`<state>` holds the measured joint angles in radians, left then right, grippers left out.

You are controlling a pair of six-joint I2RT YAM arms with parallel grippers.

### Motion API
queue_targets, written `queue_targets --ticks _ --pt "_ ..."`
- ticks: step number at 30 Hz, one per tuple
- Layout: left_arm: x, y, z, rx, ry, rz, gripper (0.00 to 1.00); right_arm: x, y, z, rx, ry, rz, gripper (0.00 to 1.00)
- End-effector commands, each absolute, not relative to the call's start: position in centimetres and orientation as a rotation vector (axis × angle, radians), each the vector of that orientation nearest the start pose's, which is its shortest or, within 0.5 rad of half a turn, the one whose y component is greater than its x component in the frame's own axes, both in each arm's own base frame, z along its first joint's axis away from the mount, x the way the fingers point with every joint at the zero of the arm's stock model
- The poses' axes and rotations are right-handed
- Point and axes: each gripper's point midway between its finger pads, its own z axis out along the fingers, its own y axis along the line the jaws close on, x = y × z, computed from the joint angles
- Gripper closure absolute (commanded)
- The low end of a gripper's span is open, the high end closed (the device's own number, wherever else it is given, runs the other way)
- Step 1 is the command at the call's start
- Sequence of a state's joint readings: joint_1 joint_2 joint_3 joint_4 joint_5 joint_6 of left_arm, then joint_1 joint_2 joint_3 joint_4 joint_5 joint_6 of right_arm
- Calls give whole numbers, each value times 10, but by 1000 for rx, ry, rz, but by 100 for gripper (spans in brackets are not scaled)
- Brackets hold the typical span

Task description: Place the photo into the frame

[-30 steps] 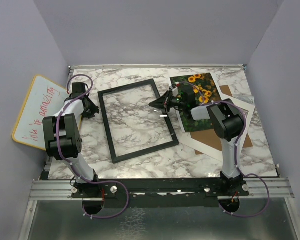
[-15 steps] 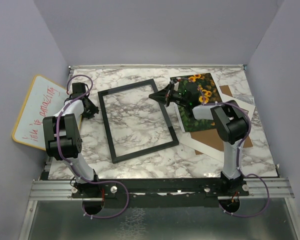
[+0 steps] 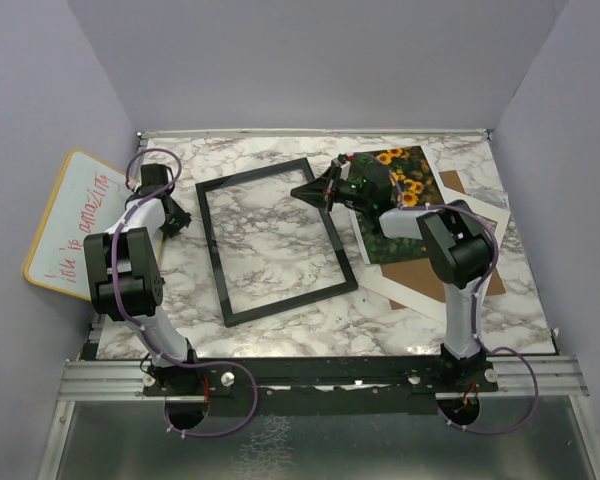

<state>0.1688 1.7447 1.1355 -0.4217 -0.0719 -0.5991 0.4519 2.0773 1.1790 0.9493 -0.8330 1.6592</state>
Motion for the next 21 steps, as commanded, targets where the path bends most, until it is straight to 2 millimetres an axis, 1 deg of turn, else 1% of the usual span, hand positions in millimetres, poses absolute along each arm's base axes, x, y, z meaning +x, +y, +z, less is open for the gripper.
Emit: queue_targets --ticks 1,6,12,17,21 --pt "396 72 67 -1030 2346 -11 70 383 371 189 226 2042 2146 99" --pt "395 73 65 -1035 2349 -13 70 381 372 200 128 1987 2162 99" --pt "395 73 66 -1034 2349 -16 70 383 373 201 77 1956 2145 99" --pt "395 73 65 -1040 2351 -22 70 382 372 208 52 1919 2153 99" --pt "395 72 64 -1041 2354 -28 70 379 371 218 23 1858 2191 99"
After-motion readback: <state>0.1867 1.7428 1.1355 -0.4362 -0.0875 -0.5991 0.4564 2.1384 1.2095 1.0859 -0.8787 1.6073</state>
